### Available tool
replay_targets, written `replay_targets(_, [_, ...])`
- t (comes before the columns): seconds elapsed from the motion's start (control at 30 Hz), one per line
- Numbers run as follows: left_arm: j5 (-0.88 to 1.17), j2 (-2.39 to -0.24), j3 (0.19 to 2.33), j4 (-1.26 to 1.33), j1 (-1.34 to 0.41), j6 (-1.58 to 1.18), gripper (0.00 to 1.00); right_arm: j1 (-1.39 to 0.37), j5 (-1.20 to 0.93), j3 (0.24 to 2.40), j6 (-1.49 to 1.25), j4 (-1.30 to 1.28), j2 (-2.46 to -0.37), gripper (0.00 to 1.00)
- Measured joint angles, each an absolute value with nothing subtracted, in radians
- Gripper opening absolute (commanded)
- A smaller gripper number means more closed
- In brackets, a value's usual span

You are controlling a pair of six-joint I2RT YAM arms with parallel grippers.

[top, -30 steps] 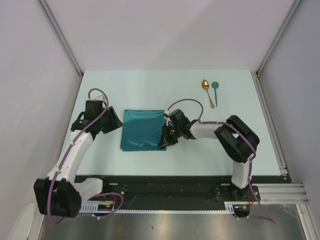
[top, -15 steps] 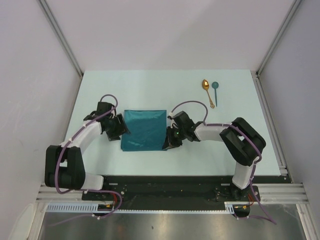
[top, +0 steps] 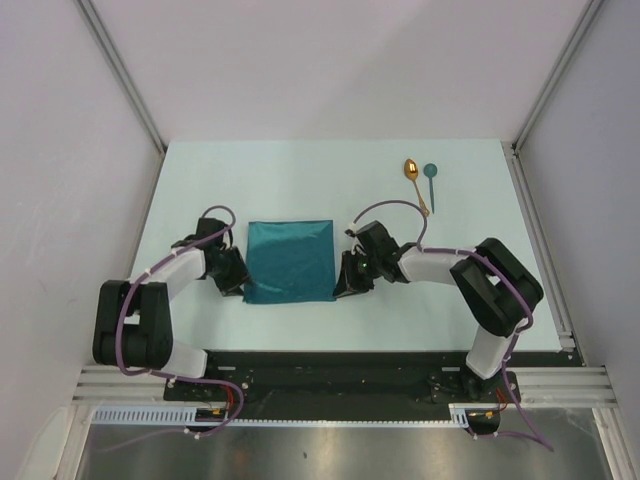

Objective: Fold the napkin into a case and place the utensils inside
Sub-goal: Rotate the square-folded napkin at the center of the board.

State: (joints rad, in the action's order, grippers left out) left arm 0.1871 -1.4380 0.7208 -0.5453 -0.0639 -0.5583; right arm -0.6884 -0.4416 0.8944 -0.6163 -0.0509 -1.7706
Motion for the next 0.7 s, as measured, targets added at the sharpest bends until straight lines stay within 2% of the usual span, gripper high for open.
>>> replay_targets(0.13, [0.198, -1.443, 0.721, -0.538, -0.063, -0.559, 0.45, -0.677, -0.441, 0.894, -0.609, -0.067, -1.733, 0.42])
replay_targets(0.17, [0.203, -1.445, 0.72, -0.537, -0.061, -0.559, 0.37, -0.671, -0.442, 0.894, -0.605, -0.072, -1.721, 0.43])
replay_targets(0.23, [0.211, -1.448, 0.719, -0.532, -0.055, -0.558, 0.29, -0.652, -0.441, 0.895, -0.597, -0.079, -1.703, 0.48])
replay_targets(0.27, [0.214, -1.452, 0.714, -0.524, -0.051, -0.558, 0.19, -0.642, -0.44, 0.895, -0.594, -0.081, -1.699, 0.49])
replay_targets(0.37, [0.239, -1.453, 0.694, -0.491, -0.042, -0.561, 0.12, -0.623, -0.434, 0.894, -0.59, -0.092, -1.698, 0.54])
replay_targets(0.53, [0.302, -1.439, 0.649, -0.41, -0.034, -0.575, 0.0, -0.624, -0.437, 0.881, -0.591, -0.082, -1.698, 0.56])
replay_targets(0.7, [0.394, -1.428, 0.587, -0.296, -0.038, -0.614, 0.0, -0.621, -0.439, 0.848, -0.592, -0.079, -1.698, 0.55])
